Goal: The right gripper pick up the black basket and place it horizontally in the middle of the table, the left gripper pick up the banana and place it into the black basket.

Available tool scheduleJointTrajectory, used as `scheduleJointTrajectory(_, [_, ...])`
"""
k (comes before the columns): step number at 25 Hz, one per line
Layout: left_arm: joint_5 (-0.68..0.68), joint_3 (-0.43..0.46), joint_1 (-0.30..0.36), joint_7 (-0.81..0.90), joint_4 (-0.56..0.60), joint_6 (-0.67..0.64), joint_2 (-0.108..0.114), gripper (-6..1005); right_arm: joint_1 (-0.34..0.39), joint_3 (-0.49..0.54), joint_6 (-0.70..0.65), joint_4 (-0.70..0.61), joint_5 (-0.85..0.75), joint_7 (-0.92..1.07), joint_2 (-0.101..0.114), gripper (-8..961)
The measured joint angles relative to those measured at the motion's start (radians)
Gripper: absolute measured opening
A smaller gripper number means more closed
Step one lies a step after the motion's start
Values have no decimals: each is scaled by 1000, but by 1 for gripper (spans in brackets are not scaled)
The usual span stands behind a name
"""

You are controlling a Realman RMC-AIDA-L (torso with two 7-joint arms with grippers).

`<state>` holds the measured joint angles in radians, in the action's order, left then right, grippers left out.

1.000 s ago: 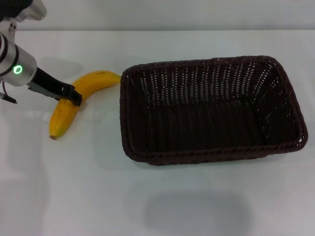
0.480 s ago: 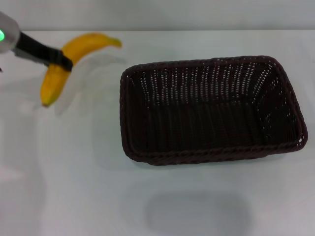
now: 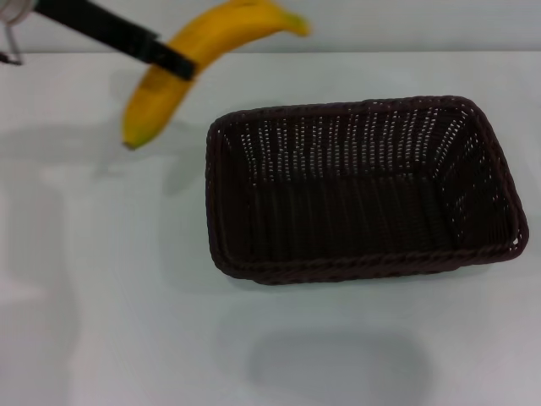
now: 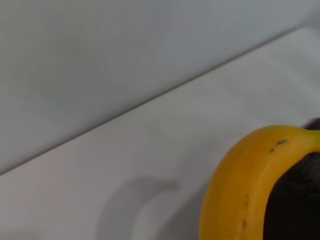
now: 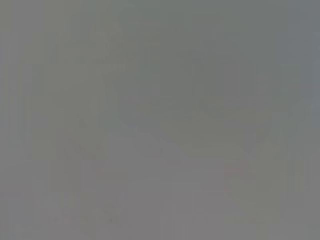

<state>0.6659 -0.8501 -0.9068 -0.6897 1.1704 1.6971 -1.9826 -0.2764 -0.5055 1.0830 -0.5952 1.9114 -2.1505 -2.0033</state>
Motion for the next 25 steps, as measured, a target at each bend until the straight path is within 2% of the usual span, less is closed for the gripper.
scheduleJointTrajectory(5, [147,-16,-12,-38,-13,26,-2,585,2,-1,0,2,0,0,0,407])
scheduleJointTrajectory(8, [207,-63,-22,-39,-43,23,-4,600,2,-1,0,2,0,-1,0,408])
scheduleJointTrajectory(12, [190,-125,-58,-35,-97,7,-25,620,2,0,0,3,0,-11,0,409])
scheduleJointTrajectory(14, [160,-154,-68,-35,-98,-9,-42,630,2,1,0,2,0,-14,0,409])
scheduleJointTrajectory(18, [125,-181,-76,-37,-82,-58,-59,650,7,1,1,-3,0,-15,0,411])
scheduleJointTrajectory(22, [126,-183,-54,-56,-34,-123,-67,714,20,7,3,-9,0,-16,1,412])
scheduleJointTrajectory(25, [148,-182,5,-90,65,-185,-82,761,31,45,20,-7,0,-21,1,413])
